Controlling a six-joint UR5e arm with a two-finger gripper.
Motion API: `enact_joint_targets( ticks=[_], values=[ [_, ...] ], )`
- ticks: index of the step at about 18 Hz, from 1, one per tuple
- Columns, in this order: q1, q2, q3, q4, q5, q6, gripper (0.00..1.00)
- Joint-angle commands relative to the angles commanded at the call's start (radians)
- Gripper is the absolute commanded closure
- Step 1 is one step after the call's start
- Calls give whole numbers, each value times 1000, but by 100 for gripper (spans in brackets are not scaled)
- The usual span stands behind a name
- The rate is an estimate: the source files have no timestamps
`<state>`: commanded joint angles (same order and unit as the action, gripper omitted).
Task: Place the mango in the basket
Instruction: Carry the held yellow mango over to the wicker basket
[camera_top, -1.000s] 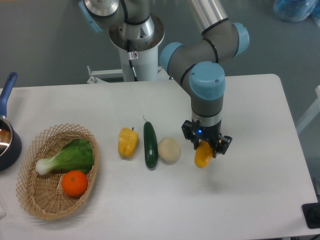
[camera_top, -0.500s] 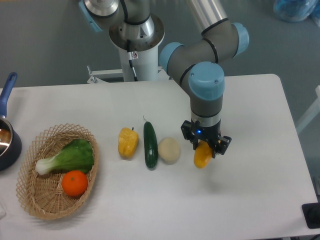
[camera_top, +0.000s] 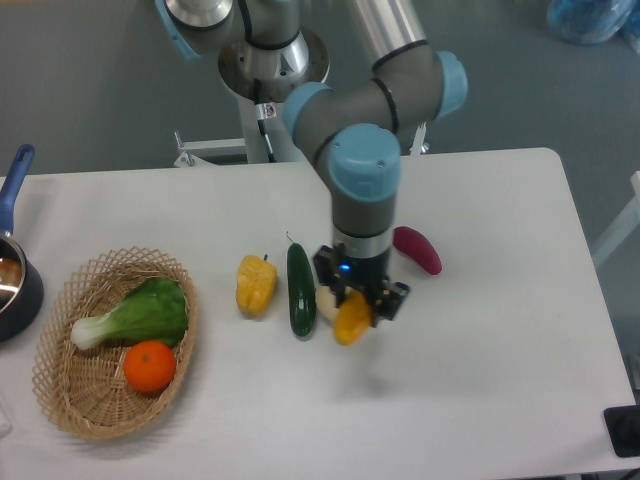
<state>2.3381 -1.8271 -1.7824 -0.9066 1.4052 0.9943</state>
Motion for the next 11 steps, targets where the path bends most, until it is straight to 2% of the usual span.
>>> enact_joint_targets(
  ticks=[3,6,11],
  values=[
    [-107,22,8,6,-3,-48,66],
    [-195,8,60,15,-3,-104,65],
    [-322,-148,233,43,-2,-160,65]
  ],
)
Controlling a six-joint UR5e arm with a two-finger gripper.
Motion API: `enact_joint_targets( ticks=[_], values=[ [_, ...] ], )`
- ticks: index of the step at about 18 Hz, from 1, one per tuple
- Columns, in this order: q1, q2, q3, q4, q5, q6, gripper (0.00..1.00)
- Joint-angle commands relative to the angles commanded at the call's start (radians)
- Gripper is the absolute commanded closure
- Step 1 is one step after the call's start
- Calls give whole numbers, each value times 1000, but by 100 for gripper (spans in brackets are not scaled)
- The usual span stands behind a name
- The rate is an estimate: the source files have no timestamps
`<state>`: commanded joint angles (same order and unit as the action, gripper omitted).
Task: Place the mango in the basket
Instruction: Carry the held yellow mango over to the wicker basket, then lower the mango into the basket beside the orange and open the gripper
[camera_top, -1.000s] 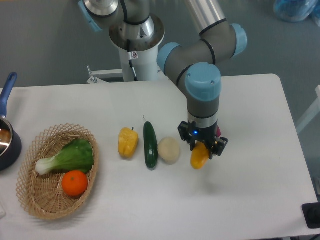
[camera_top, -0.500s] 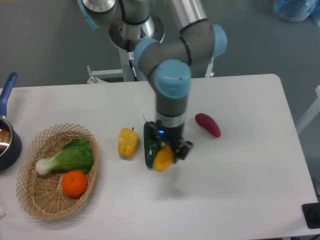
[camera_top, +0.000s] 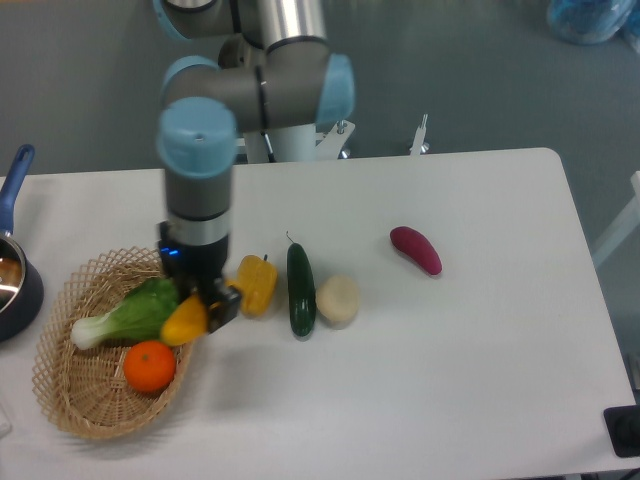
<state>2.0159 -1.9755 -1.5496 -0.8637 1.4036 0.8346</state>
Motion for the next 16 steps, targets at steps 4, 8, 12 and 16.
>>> enact_joint_targets(
  ticks=[4,8,12,16],
  values=[
    [-78,-115,97,3,-12,-52,61],
    [-129,-132,86,2,-23,-63,54],
    [-140,-125,59,-2,-38,-84,41],
    [-140,-135,40,5,-31,-84,6]
  ],
)
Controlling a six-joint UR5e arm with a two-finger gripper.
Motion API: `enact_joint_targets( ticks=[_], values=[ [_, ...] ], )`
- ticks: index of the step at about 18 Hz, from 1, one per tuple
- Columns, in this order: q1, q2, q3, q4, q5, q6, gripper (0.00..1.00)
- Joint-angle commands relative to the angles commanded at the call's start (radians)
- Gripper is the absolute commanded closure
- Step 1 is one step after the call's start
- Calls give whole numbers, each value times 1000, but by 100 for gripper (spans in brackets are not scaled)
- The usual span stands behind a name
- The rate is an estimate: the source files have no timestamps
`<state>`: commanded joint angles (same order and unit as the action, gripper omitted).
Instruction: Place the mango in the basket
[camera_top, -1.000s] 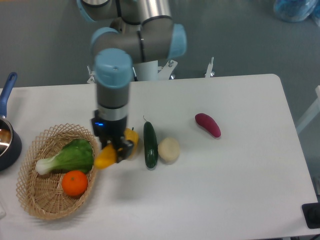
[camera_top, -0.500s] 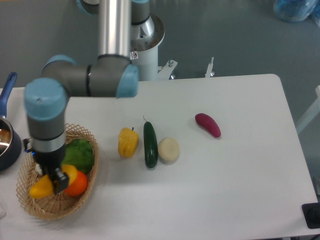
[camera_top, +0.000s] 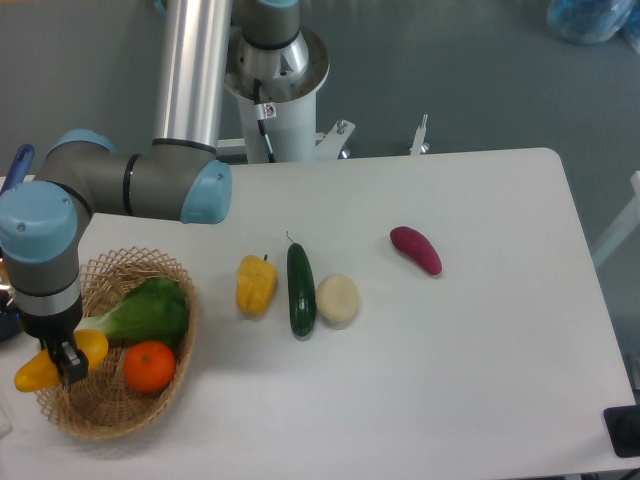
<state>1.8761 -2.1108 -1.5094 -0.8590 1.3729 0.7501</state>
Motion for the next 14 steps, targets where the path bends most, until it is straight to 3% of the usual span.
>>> enact_joint_targets(
  ticks=[1,4,7,11,14],
  values=[
    [2,0,-5,0,3,0,1],
    [6,15,-6,0,8,-11,0],
    [23,72,-3,0,12,-21,0],
    [150,187,-50,-2,34,-21,0],
    [305,277,-129,3,40,-5,0]
  ],
)
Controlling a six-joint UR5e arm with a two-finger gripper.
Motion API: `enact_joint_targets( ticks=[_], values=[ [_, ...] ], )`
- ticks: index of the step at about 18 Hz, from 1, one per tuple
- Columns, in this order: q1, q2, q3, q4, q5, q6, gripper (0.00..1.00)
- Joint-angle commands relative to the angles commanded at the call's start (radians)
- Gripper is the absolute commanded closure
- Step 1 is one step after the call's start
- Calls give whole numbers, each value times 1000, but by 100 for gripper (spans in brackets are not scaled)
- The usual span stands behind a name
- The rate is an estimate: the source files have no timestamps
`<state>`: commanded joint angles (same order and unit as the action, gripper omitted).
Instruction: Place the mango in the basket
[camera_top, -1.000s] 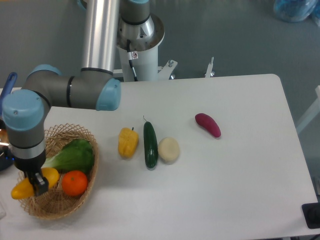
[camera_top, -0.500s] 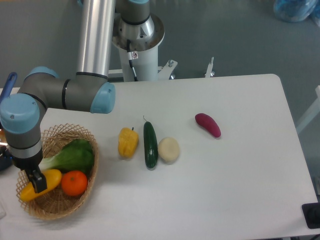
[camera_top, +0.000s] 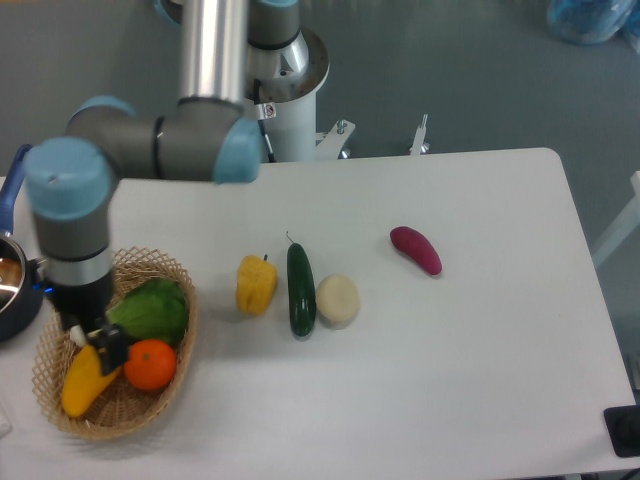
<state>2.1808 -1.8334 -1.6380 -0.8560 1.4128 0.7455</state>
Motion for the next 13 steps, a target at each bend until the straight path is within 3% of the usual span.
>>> enact_joint_targets(
  ticks=[2,7,13],
  values=[
    [113,32,-54,2,-2,43,0],
    [362,23,-115,3,0,263,0],
    [519,0,-169,31,14,500,0]
  ],
)
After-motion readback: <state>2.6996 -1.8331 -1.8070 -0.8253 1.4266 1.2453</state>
